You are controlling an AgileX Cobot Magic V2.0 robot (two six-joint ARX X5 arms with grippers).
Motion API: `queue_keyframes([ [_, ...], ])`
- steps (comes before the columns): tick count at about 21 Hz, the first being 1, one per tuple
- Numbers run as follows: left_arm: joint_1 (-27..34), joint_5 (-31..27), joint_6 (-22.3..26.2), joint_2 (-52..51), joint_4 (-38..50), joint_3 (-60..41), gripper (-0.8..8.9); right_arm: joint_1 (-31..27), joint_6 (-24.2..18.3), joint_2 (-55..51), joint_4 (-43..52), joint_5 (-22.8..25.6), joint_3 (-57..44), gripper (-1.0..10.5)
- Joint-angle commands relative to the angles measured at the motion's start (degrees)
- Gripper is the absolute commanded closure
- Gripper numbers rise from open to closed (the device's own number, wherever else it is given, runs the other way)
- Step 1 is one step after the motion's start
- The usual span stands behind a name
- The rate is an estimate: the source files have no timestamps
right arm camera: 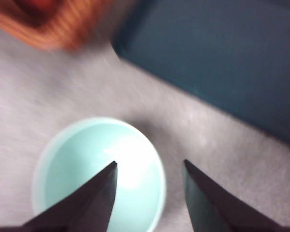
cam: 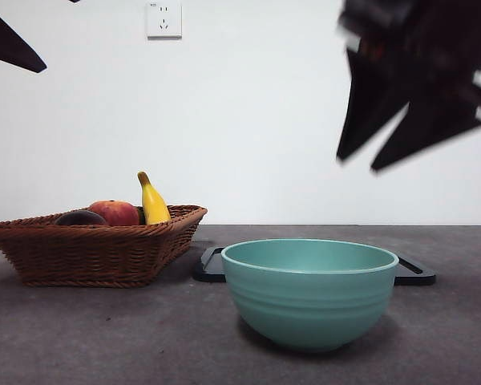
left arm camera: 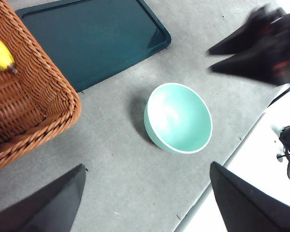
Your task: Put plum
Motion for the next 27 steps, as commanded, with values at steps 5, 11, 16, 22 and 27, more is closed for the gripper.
queue_keyframes([
  [5,-0.22,0.46,0.46,0.35,0.28,0.55,4.09,0.44,-0.5,-10.21,-8.44,-11.65,3.54,7.3],
  [11,-0.22,0.46,0.48,0.35,-1.11,0.55,4.09,0.48,-1.79,-15.93,-17.46,-14.93,3.54,7.3],
  [16,-0.22,0.46,0.48,0.35,-1.11,0.55,4.1,0.48,-1.97,-16.09,-17.57,-14.71,3.54,7.3],
  [22,-0.22,0.46,0.48,0.35,-1.03,0.55,6.91,0.48,-1.97,-16.11,-17.68,-14.71,3.54,8.1],
  [27,-0.22,0.46,0.48,0.35,-0.81,0.55,8.03,0.48,-2.75,-16.11,-17.64,-14.23,3.54,9.4],
])
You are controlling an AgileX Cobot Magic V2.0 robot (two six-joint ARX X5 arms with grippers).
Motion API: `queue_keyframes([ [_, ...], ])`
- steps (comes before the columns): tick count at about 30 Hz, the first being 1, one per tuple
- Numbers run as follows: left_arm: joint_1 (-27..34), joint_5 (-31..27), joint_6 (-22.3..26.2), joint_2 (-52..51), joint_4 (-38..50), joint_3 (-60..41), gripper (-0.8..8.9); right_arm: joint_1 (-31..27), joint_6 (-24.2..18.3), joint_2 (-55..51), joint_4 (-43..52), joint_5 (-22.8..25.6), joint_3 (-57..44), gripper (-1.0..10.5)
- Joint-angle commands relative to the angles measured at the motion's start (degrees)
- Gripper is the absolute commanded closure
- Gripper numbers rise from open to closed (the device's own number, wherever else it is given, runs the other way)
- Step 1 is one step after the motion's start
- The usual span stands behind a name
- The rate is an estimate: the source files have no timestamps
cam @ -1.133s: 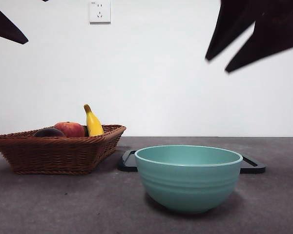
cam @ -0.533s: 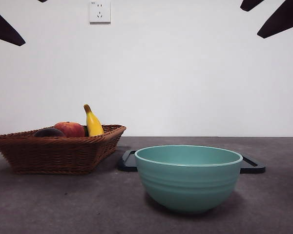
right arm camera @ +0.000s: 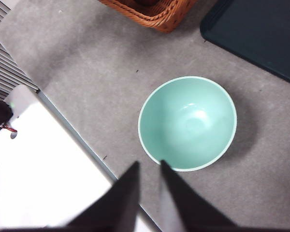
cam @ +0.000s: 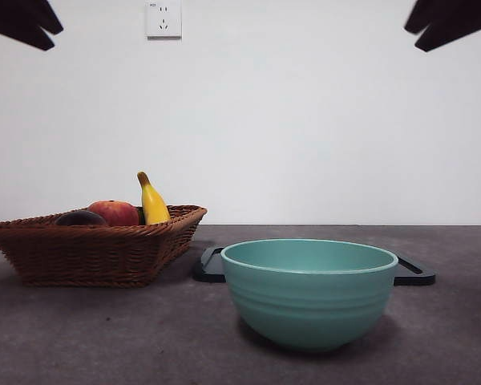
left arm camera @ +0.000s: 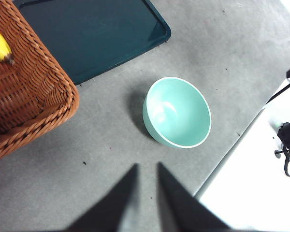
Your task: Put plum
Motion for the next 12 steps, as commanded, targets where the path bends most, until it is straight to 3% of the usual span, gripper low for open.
queue_keyframes([
  [1,-0.22,0.46,0.48,0.35,0.61,0.55,8.03,0.5,-1.05,0.44,0.37,0.04,0.96,9.4],
  [12,-0.22,0.46,0.48,0.35,0.61,0.55,8.03,0.5,-1.14,0.42,1.57,0.0,0.96,9.4],
])
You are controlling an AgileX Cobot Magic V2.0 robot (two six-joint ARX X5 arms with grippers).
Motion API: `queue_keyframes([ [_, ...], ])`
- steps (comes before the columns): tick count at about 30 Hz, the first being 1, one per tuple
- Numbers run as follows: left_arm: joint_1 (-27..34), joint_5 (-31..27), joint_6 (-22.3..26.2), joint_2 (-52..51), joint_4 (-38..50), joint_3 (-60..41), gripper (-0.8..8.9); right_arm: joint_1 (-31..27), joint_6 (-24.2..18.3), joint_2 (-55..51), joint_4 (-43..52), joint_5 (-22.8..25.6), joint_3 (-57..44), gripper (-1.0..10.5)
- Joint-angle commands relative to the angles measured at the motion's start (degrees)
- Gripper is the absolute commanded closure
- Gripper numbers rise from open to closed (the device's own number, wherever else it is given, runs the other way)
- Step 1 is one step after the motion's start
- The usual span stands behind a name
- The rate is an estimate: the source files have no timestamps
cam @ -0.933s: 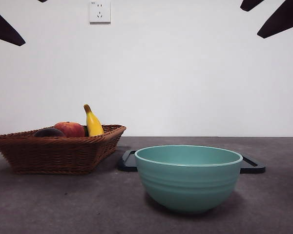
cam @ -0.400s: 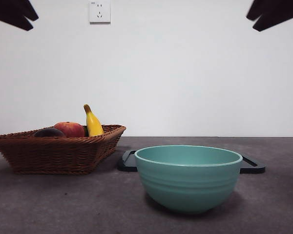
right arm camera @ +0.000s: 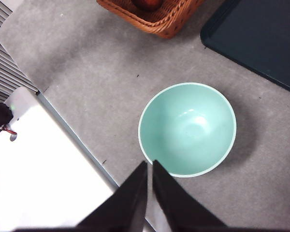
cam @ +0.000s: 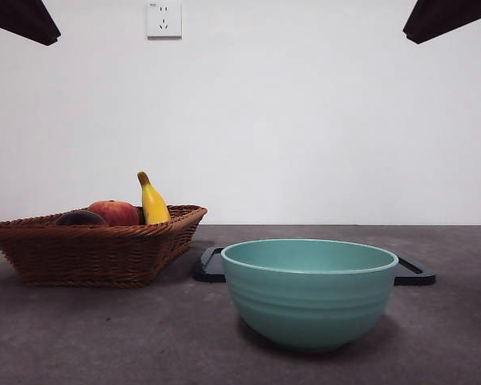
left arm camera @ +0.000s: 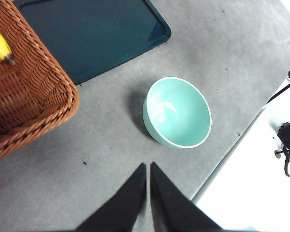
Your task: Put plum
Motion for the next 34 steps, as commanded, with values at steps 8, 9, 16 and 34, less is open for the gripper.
queue_keyframes([
  [8,-0.22,0.46,0.48,0.35,0.61,0.55,8.03,0.5,-0.66,0.42,0.55,0.0,0.96,9.4],
  [9,-0.24,0.46,0.48,0.33,0.57,0.55,8.03,0.5,-0.66,0.42,0.55,0.0,0.96,9.4],
  [16,2.1,-2.95,5.44,-5.11,11.3,-0.33,8.03,0.5,-0.66,0.44,0.57,0.0,0.96,9.4],
  [34,16.0,-32.87,5.2,-43.6,50.31,-37.94,8.03,0.5,-0.66,0.42,0.57,-0.02,0.96,9.4],
])
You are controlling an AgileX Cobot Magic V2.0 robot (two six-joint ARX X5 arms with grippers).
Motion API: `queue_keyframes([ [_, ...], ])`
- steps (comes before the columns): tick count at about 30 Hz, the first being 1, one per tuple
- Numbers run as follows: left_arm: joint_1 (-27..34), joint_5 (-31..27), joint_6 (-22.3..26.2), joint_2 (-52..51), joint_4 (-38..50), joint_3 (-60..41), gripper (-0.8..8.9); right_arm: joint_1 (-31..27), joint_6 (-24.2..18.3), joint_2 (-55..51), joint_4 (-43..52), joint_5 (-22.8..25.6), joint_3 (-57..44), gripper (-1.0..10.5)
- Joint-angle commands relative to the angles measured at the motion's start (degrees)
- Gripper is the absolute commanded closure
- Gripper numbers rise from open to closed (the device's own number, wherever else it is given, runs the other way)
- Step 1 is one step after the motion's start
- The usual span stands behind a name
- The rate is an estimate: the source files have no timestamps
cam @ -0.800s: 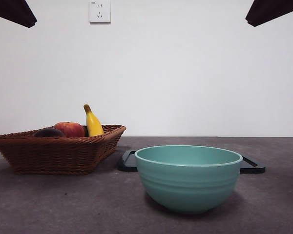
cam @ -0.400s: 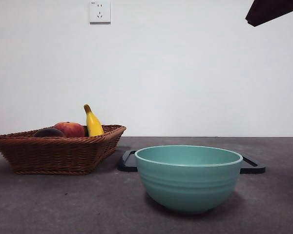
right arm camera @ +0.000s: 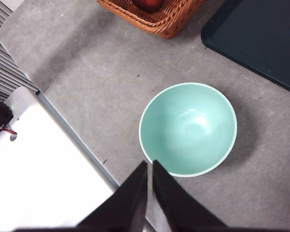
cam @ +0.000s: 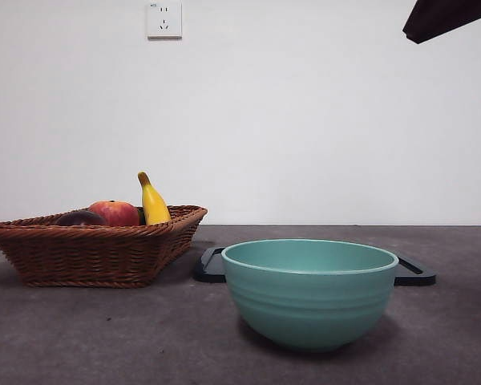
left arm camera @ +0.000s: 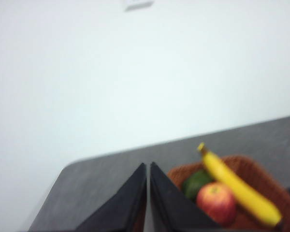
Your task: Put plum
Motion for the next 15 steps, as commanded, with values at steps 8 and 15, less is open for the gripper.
queue_keyframes([
  [8,1.73,-2.4,-1.46,-10.49,-0.63,-14.53,8.03,0.5,-0.63,0.42,0.57,0.0,0.96,9.4],
  [15,1.73,-2.4,-1.6,-13.29,-5.42,-18.67,8.03,0.48,-0.63,0.42,0.57,0.0,0.96,9.4],
])
